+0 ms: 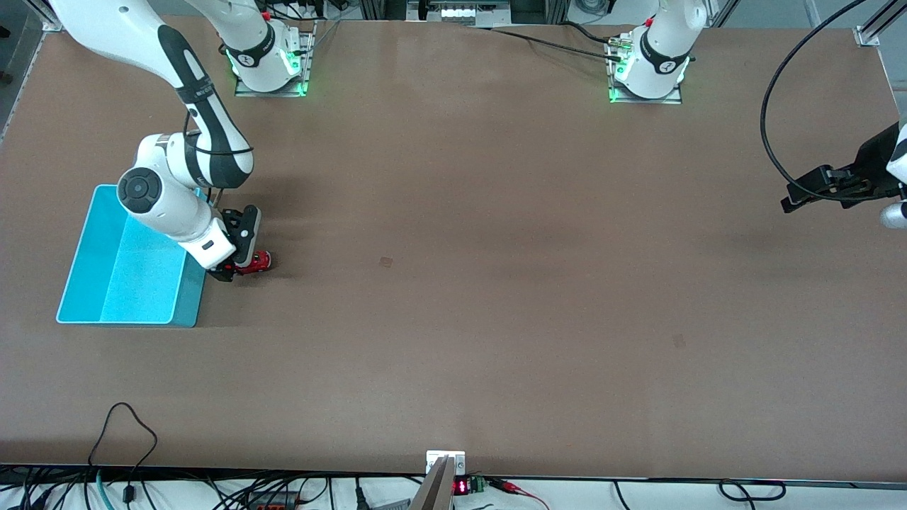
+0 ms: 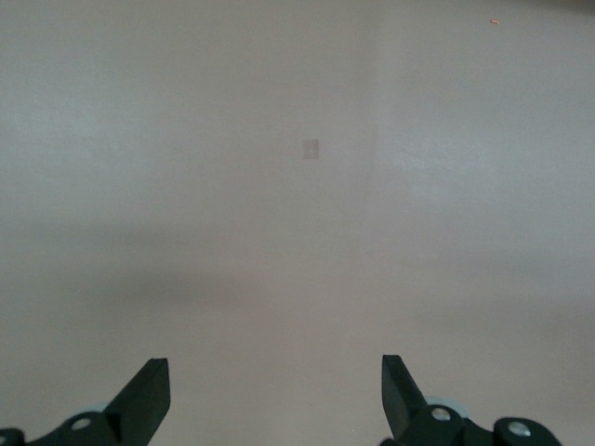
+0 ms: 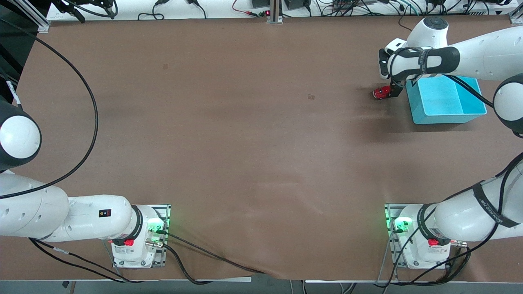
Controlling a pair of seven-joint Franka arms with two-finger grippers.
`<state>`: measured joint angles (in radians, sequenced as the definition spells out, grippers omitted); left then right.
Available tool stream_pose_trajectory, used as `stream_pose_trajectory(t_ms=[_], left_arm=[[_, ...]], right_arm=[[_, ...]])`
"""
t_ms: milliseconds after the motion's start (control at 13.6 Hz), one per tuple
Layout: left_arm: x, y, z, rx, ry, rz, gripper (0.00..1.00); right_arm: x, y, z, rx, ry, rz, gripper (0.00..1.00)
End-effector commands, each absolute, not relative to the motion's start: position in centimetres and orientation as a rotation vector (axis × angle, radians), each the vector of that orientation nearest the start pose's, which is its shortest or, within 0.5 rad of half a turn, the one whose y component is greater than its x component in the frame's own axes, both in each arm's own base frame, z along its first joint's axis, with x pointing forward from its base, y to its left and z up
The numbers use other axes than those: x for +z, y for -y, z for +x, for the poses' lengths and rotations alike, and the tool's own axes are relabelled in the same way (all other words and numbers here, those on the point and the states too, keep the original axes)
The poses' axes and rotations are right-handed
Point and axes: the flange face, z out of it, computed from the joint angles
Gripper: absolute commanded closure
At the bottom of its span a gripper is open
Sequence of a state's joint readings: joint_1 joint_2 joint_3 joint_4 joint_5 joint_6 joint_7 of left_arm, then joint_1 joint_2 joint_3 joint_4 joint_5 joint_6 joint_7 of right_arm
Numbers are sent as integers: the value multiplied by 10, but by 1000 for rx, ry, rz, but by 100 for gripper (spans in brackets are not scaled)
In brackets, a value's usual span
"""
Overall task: Wind red beetle toy and store in blue box
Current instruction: 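Close the right gripper around the red car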
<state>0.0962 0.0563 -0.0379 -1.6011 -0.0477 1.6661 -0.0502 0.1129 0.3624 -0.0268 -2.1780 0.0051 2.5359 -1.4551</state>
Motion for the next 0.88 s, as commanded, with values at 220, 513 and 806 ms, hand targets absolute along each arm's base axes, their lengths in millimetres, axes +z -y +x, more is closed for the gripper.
stream_pose_trajectory(t_ms=[220, 513, 806], left_arm=[[600, -31, 578, -66, 148, -3199, 0], [600, -27, 575, -43, 143, -3191, 0], [596, -31, 572, -16, 157, -3188, 0]], right_arm=[[206, -47, 563, -19, 2334, -2141, 0], [200, -47, 561, -12, 2334, -2134, 3], [197, -37, 561, 1, 2324, -2135, 51]])
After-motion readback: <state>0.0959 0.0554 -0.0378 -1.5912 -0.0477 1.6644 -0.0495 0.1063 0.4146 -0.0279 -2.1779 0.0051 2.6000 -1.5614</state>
